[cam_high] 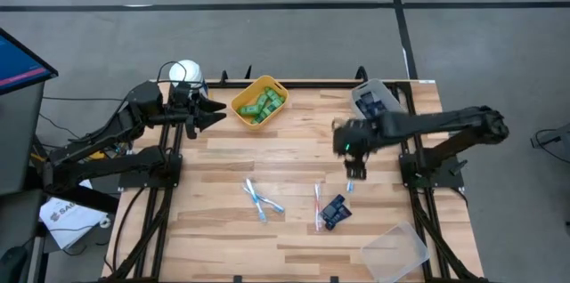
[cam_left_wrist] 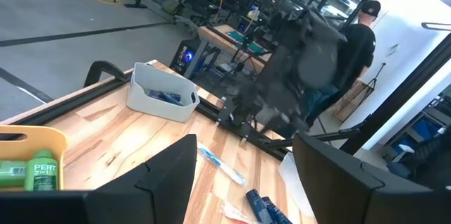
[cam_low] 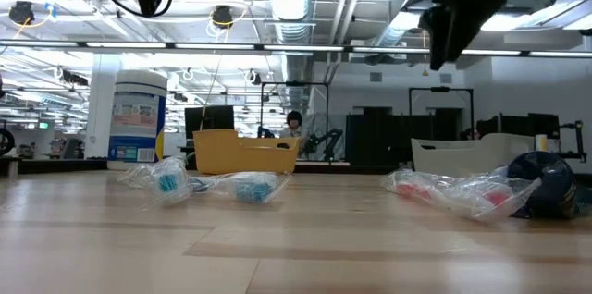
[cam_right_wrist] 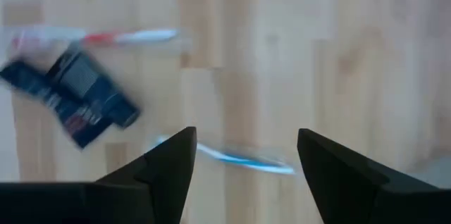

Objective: Pick & Place Travel size toiletries
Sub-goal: Put the blue shave cream into the gray bin

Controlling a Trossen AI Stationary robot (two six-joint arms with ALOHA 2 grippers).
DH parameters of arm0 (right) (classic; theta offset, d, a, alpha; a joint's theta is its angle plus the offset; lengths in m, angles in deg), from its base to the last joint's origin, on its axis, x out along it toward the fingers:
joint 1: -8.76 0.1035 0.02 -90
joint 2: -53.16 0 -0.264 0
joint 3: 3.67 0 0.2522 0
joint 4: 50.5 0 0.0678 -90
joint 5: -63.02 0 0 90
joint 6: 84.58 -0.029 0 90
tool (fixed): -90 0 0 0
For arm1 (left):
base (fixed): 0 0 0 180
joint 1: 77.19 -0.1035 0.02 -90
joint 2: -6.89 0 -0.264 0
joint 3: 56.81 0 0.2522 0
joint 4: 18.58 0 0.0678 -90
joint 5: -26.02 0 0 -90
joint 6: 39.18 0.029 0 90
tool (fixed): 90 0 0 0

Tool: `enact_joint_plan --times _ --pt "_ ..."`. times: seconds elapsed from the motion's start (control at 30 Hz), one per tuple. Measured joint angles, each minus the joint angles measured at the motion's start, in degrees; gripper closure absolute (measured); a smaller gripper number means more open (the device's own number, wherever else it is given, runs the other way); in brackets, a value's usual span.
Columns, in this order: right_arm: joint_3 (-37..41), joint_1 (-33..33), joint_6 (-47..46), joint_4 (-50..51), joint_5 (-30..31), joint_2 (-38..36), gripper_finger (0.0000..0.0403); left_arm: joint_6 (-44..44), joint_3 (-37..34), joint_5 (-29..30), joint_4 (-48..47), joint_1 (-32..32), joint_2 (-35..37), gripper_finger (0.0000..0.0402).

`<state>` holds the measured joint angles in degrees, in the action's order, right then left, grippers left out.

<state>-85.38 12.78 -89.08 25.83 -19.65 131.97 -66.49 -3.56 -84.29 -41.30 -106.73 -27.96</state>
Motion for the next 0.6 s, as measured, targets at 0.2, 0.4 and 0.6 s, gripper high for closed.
enact_joint_plan --times 0.2,0.4,0.6 --pt "0.0 7.68 4.64 -3.47 -3.12 10.6 0.0163 0.0 0.0 0.0 -0.02 0.02 0.0 0.017" --pt "0.02 11.87 6.61 -9.39 -8.68 19.62 0.0163 0.0 0.0 0.02 -0.02 0.01 0.0 0.017" --pt "0.02 14.8 7.07 -11.02 -9.04 25.22 0.0163 0.0 0.0 0.02 -0.02 0.02 0.0 0.017"
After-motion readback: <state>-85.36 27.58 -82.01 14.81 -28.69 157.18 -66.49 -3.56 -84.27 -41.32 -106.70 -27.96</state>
